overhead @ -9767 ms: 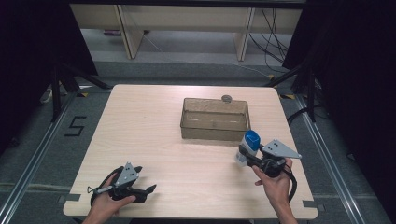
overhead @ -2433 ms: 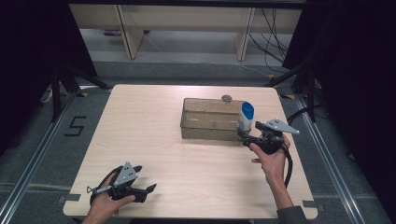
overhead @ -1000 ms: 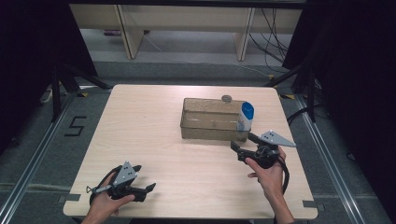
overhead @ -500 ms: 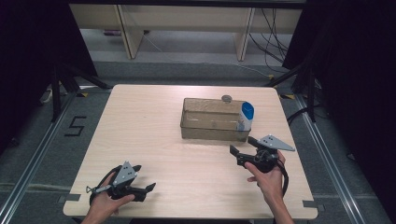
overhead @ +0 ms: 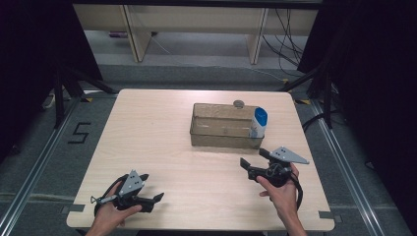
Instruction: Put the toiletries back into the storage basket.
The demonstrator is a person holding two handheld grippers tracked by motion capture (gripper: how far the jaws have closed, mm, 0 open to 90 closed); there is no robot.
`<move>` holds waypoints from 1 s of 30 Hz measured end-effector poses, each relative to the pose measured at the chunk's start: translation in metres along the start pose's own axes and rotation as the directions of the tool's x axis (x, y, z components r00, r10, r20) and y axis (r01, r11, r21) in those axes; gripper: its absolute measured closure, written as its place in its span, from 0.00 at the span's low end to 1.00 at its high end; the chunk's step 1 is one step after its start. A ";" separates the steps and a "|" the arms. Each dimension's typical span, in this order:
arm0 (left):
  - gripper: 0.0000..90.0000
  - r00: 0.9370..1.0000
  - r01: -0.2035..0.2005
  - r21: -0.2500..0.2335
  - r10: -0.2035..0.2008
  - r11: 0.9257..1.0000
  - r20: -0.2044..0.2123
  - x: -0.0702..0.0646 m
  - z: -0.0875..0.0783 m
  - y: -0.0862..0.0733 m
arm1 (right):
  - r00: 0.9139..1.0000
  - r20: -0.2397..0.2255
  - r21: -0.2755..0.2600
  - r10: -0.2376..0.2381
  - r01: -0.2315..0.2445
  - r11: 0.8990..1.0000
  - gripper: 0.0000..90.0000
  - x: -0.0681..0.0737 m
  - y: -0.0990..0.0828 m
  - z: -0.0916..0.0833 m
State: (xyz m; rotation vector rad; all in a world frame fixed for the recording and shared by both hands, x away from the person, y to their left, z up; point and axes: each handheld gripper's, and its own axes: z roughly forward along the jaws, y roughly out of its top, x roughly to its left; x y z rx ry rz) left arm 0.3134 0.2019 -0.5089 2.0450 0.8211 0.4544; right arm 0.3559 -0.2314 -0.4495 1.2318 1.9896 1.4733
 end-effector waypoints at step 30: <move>0.16 1.000 0.003 -0.001 -0.003 1.000 0.003 0.001 -0.001 0.000 | 0.999 -0.036 0.013 -0.007 0.008 1.000 0.17 0.008 -0.019 -0.007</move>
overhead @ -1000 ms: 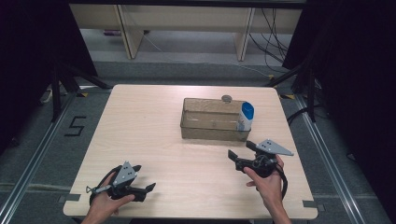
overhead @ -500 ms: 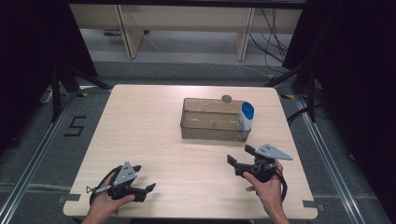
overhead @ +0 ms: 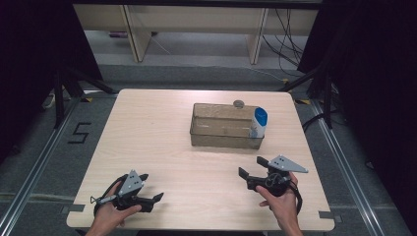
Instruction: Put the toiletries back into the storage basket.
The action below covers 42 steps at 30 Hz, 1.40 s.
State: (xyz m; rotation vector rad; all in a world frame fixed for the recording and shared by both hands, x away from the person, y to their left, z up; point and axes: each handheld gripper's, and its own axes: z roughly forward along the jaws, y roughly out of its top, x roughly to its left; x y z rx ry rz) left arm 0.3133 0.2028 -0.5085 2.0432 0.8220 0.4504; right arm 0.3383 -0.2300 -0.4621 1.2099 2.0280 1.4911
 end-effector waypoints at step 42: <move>0.17 1.000 0.004 0.007 -0.004 1.000 -0.007 0.000 0.001 -0.001 | 1.000 -0.012 0.008 -0.009 0.009 1.000 0.17 0.003 -0.020 -0.022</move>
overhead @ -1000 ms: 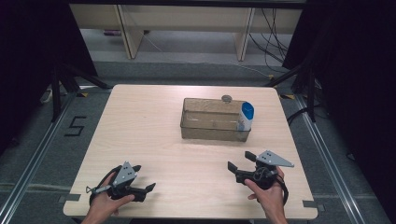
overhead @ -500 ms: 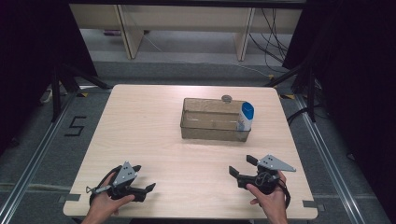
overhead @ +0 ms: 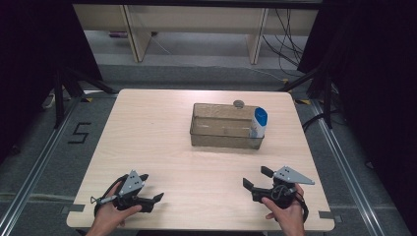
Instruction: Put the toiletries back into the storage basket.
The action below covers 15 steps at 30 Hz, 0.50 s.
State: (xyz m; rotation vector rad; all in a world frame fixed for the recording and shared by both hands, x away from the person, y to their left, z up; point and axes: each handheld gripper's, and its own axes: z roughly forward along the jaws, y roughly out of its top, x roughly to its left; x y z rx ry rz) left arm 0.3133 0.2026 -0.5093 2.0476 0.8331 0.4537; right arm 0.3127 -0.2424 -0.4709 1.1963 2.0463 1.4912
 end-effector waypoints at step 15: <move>0.16 1.000 0.004 0.001 -0.004 1.000 0.007 0.000 0.000 0.000 | 1.000 -0.019 0.017 0.022 -0.022 1.000 0.17 0.005 -0.006 -0.009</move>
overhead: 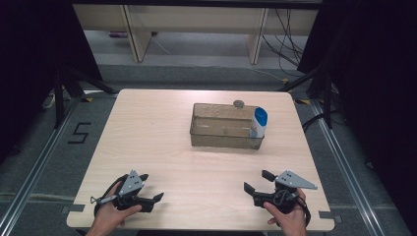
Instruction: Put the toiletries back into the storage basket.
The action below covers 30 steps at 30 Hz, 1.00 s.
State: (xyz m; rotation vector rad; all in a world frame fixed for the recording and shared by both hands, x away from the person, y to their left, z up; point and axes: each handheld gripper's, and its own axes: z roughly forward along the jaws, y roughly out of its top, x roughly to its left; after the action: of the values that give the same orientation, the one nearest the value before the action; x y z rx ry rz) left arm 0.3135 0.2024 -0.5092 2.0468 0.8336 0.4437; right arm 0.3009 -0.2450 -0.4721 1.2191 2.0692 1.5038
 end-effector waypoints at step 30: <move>0.16 1.000 -0.014 0.003 0.014 1.000 0.000 0.001 0.000 0.000 | 1.000 0.003 0.060 -0.024 0.024 0.998 0.17 0.005 -0.021 -0.026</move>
State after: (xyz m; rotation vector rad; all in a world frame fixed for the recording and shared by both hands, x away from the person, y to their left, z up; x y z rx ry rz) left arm 0.3140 0.2032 -0.5088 2.0560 0.8210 0.4506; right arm 0.2705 -0.2594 -0.4793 1.2131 2.1325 1.4376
